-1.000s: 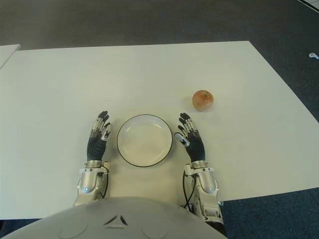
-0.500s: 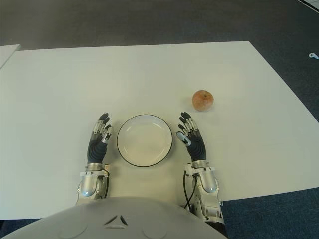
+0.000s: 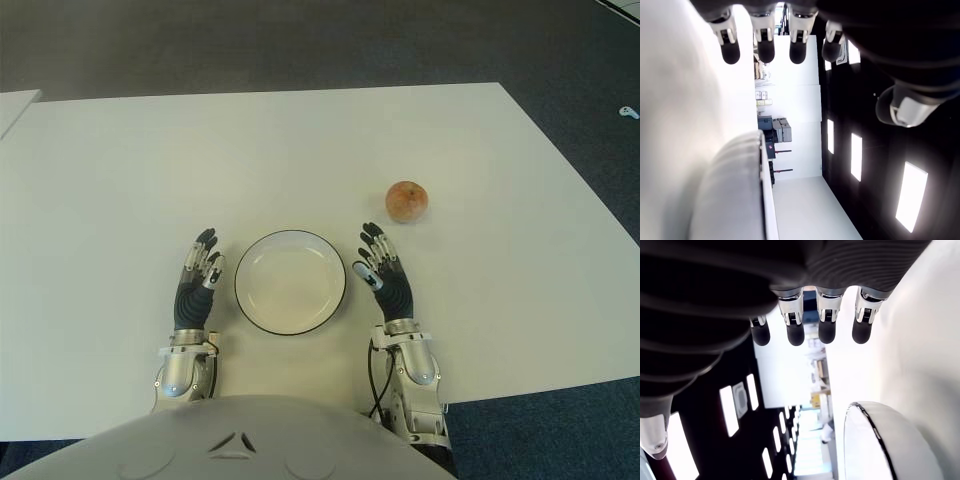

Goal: Put the apples into the plate.

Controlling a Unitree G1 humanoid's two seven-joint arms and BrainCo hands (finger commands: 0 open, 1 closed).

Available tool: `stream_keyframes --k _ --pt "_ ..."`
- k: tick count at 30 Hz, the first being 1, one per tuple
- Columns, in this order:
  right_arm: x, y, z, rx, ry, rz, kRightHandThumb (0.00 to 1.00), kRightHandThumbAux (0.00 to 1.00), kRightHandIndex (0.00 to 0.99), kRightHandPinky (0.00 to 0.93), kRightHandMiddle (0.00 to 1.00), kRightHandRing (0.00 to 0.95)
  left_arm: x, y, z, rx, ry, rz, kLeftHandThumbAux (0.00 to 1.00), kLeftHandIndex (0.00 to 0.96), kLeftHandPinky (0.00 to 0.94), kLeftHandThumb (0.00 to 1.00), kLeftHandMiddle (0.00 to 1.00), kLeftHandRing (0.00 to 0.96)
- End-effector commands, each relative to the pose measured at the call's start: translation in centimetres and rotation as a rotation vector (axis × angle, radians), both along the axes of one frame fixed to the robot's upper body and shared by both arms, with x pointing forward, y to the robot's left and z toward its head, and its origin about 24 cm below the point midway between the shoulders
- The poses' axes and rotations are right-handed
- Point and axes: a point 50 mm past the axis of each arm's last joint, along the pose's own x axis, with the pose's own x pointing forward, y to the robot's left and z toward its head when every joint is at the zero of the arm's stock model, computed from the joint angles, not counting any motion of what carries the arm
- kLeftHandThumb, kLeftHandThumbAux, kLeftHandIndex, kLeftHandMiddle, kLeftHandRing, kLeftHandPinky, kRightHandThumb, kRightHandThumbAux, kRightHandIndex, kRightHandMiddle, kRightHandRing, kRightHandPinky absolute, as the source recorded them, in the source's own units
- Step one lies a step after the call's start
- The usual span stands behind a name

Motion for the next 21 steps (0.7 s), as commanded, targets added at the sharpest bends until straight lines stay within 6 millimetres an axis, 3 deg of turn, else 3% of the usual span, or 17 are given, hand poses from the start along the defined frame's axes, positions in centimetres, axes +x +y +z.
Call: stream_keyframes --k 1,11,21 --pt "1.1 -0.8 0.7 -0.011 -0.012 0.016 0.228 0.520 0.000 0.000 0.000 0.000 -0.2 -0.5 -0.6 -0.020 0.018 0.007 0.421 0.000 0.000 0.015 0.000 0.000" --pt "2.4 -1.7 2.2 -0.062 -0.069 0.045 0.217 0.550 0.000 0.000 0.000 0.000 0.0 -0.9 -1.0 -0.014 0.023 0.023 0.407 0.000 0.000 0.024 0.000 0.000" --pt "5.6 -1.5 7.7 -0.100 -0.187 0.087 0.195 0.547 0.008 0.000 0.000 0.000 0.2 -1.2 -1.5 -0.011 0.031 0.038 0.409 0.000 0.000 0.031 0.000 0.000"
